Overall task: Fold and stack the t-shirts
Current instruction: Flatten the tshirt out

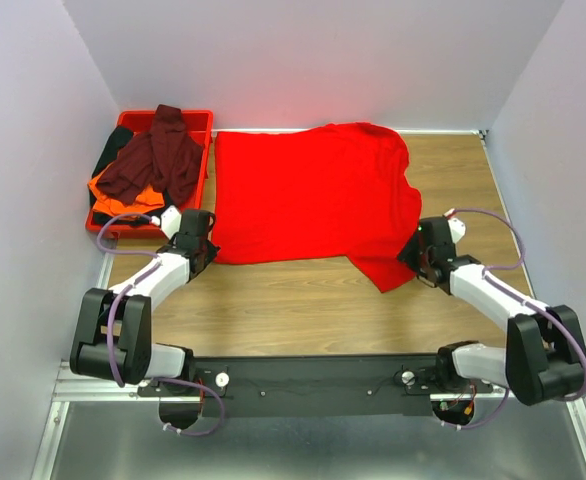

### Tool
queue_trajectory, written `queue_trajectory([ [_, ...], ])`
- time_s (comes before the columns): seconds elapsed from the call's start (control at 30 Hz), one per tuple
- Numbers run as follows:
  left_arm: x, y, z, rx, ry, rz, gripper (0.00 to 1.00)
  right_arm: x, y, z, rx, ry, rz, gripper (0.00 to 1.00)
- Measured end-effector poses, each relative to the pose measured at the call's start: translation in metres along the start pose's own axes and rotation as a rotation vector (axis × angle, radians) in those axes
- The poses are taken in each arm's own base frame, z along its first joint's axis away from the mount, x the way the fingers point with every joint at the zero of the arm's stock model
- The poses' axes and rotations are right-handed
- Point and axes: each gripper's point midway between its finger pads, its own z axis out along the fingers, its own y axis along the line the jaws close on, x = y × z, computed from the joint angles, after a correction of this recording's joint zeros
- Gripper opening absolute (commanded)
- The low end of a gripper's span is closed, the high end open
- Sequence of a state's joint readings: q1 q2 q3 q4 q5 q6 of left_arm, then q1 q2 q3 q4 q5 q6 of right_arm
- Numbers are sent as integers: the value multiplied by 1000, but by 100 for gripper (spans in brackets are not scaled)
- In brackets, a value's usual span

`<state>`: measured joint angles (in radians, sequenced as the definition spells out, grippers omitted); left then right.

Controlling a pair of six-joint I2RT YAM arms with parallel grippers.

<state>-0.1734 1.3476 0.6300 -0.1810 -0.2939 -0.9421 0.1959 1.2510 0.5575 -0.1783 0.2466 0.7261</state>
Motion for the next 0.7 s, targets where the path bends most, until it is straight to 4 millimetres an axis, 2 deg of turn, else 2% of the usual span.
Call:
queue_trajectory([
  [0.2,1,-2,1,14,8,11,0,41,33,-24,-126,45,-78,63],
  [0.37,1,-4,2,20,9,14,0,73,34,-29,-136,103,-100,58],
  [0.57,2,-5,2,26,11,17,0,87,37,-29,-128,120,-105,28],
  [0.6,2,-5,2,28,12,17,0,90,38,-29,-129,120,-106,20],
  [0.7,2,-6,3,33,16,20,0,100,46,-32,-149,136,-120,10],
])
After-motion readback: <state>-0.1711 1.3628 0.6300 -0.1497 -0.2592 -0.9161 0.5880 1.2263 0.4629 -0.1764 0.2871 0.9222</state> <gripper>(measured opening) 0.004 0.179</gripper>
